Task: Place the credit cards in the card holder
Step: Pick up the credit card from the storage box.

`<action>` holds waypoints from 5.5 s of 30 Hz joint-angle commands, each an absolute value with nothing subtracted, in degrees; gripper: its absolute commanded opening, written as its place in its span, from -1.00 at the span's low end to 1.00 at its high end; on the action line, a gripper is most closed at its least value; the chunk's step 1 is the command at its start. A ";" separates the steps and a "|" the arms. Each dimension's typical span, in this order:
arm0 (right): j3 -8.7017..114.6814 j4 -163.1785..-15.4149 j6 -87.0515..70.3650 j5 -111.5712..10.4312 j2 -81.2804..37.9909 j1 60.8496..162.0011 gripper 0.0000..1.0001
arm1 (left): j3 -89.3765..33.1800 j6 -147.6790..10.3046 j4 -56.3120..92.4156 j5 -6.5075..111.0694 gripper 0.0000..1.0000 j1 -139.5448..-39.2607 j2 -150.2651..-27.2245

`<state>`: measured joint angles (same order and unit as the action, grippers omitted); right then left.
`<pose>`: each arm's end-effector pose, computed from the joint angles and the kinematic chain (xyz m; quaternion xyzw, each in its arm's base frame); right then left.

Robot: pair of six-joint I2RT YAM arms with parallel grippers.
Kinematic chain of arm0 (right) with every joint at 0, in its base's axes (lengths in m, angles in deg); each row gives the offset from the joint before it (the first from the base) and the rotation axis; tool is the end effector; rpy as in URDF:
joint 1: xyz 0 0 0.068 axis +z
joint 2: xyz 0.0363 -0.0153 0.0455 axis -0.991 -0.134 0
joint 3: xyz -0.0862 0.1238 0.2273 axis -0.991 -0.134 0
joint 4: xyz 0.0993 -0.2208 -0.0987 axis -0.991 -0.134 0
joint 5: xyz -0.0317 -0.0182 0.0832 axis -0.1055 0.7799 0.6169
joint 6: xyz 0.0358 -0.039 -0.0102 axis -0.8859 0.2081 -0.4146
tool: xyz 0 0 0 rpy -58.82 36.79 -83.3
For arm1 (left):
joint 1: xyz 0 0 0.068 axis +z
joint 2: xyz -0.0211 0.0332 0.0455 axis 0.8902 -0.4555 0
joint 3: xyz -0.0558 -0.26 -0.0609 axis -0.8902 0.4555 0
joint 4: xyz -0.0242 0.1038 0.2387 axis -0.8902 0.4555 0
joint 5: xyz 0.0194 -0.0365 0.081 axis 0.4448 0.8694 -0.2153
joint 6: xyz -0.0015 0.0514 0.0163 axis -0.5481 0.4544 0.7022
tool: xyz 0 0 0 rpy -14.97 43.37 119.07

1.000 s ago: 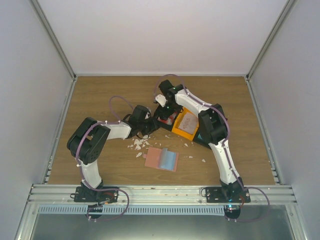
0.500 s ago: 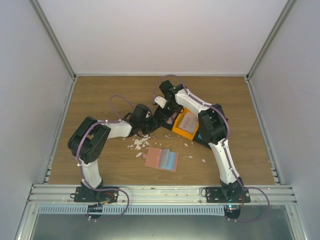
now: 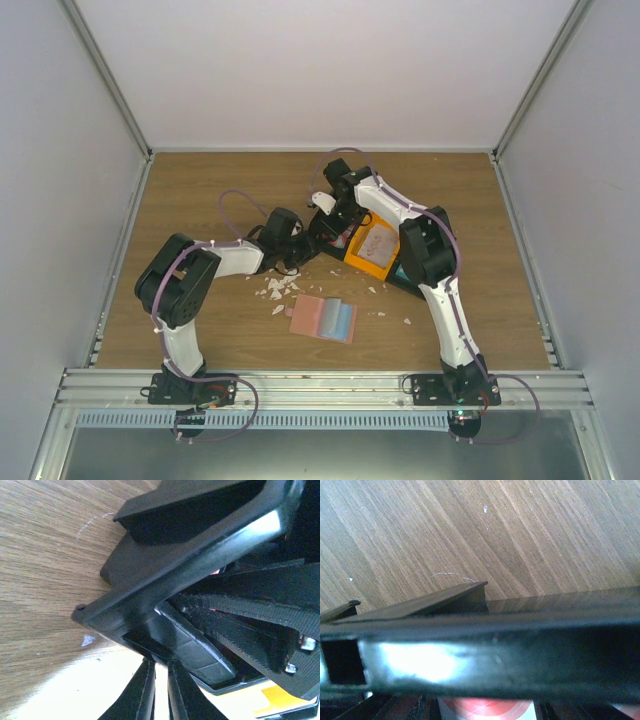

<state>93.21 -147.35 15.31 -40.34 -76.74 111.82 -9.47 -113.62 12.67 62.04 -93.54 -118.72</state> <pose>0.4137 0.2469 0.1616 -0.4007 0.8981 0.1642 0.0773 0.3090 -0.1958 0.1371 -0.1446 0.9008 -0.3686 0.1781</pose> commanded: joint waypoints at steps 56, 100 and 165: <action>90.44 -150.94 20.58 -49.07 -78.42 112.08 0.73 | -6.66 -114.84 4.07 63.17 -0.50 -89.89 -119.97; 85.28 -149.81 21.34 -34.21 -67.80 110.86 -0.35 | -10.20 -114.12 5.15 63.70 -0.53 -90.15 -125.01; 23.79 -88.19 -27.66 -2.91 1.54 110.85 -0.92 | 3.34 -108.55 -15.03 93.20 -0.98 -96.30 -82.11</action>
